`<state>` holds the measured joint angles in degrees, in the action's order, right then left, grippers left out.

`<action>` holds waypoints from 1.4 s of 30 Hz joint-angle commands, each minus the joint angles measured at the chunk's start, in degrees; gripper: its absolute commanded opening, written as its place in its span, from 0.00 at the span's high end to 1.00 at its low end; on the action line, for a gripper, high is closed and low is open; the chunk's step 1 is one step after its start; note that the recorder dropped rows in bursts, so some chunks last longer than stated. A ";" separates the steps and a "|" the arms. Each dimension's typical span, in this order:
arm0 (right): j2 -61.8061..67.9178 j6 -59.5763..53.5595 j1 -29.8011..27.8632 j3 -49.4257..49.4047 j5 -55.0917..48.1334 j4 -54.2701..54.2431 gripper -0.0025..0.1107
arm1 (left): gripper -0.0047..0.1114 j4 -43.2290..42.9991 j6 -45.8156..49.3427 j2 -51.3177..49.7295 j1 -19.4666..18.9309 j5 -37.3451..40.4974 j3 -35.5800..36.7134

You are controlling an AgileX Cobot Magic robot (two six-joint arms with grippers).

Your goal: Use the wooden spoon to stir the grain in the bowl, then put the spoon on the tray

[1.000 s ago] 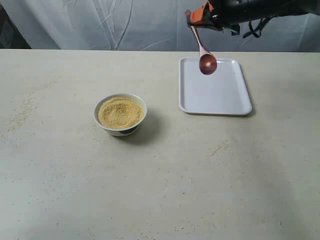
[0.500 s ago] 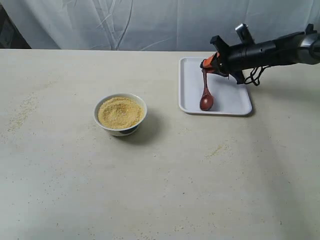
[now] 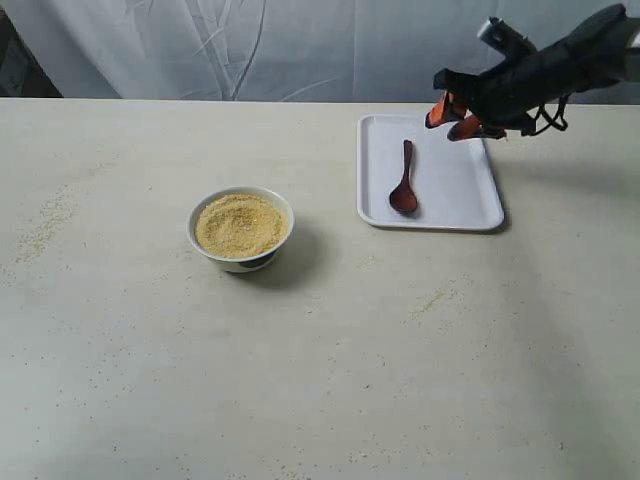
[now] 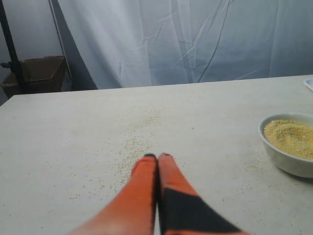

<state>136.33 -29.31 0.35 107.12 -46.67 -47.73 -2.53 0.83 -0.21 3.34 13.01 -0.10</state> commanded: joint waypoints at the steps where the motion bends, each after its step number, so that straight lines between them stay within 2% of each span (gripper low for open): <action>1: -4.65 0.85 -0.35 -0.02 -6.65 5.19 0.73 | 0.96 -0.09 -0.22 0.21 0.22 -0.58 0.10; 2: -5.47 0.85 -0.35 -0.02 -8.10 6.03 0.80 | 0.96 -0.09 -0.22 0.21 0.22 -0.58 0.10; 3: -7.01 0.85 -0.35 -0.02 -10.67 7.72 0.96 | 0.96 -0.09 -0.22 0.21 0.22 -0.58 0.10; 4: -7.56 1.05 -0.35 -0.02 -12.26 8.44 0.98 | 0.96 -0.09 -0.22 0.21 0.22 -0.58 0.10; 11: -12.87 7.96 -0.35 -0.02 -23.30 18.73 0.98 | 0.96 -0.09 -0.22 0.21 0.22 -0.58 0.10; 18: -21.27 9.81 -0.27 -2.49 -23.30 25.26 0.98 | 0.96 -0.09 -0.22 0.21 0.22 -0.58 0.10; 22: -29.02 9.81 -0.27 -9.08 -23.30 27.14 0.98 | 0.96 -0.09 -0.22 0.21 0.22 -0.58 0.10; 27: -39.99 10.02 -0.35 -20.06 -22.66 35.42 0.98 | 0.96 -0.09 -0.22 0.21 0.22 -0.58 0.10; 30: -48.42 10.02 -0.35 -27.69 -18.01 39.32 0.98 | 0.96 -0.09 -0.22 0.21 0.22 -0.58 0.10; 37: -70.57 9.73 -0.35 -45.47 -3.38 39.57 0.98 | 0.96 -0.09 -0.22 0.21 0.22 -0.58 0.10; 42: -86.85 8.40 -0.35 -56.18 1.38 39.55 0.98 | 0.96 -0.09 -0.22 0.21 0.22 -0.58 0.10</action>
<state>56.55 -19.93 0.35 55.55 -47.92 -8.69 -2.53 0.83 -0.21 3.34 13.01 -0.10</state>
